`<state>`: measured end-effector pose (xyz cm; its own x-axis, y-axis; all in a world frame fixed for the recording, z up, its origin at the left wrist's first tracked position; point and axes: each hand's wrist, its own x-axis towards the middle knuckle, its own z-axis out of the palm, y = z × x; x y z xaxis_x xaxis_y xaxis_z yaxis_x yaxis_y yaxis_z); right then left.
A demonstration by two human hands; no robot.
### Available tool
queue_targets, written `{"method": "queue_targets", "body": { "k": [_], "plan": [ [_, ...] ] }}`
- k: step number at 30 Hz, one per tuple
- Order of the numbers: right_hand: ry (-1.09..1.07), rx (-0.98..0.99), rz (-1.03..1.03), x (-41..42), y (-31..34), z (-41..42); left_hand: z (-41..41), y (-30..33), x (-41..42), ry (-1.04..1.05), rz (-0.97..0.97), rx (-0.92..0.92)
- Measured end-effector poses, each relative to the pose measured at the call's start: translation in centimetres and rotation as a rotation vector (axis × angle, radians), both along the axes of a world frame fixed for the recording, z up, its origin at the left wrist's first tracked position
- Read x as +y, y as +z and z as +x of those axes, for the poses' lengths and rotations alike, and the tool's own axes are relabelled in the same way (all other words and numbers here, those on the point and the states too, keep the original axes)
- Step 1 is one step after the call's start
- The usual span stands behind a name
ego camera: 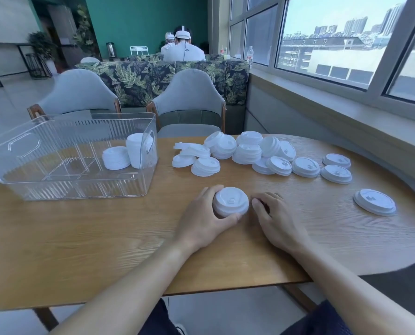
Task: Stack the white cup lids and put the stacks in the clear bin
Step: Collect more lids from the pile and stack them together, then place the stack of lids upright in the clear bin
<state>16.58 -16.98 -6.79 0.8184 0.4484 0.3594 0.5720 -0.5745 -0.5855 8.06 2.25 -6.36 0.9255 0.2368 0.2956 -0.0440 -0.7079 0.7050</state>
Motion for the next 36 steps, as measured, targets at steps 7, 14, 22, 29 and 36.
{"method": "queue_targets", "body": {
  "k": [7, 14, 22, 29, 36],
  "plan": [
    [0.084, -0.062, -0.035, 2.7, -0.3, -1.6, -4.4, 2.2, 6.5, 0.057, -0.124, -0.093],
    [0.184, -0.112, -0.117, 8.2, -0.2, -3.5, -7.6, 6.9, 14.1, 0.13, -0.087, -0.204],
    [0.252, -0.126, -0.157, 14.1, -0.3, -4.2, -7.0, 7.6, 22.7, 0.29, -0.013, -0.157],
    [0.26, -0.125, -0.176, 18.7, 0.0, -3.0, -3.3, 7.7, 28.6, 0.354, 0.051, -0.124],
    [0.27, -0.124, -0.144, 22.1, -0.1, -1.2, 0.3, 7.7, 33.9, 0.343, 0.115, 0.037]
  ]
}}
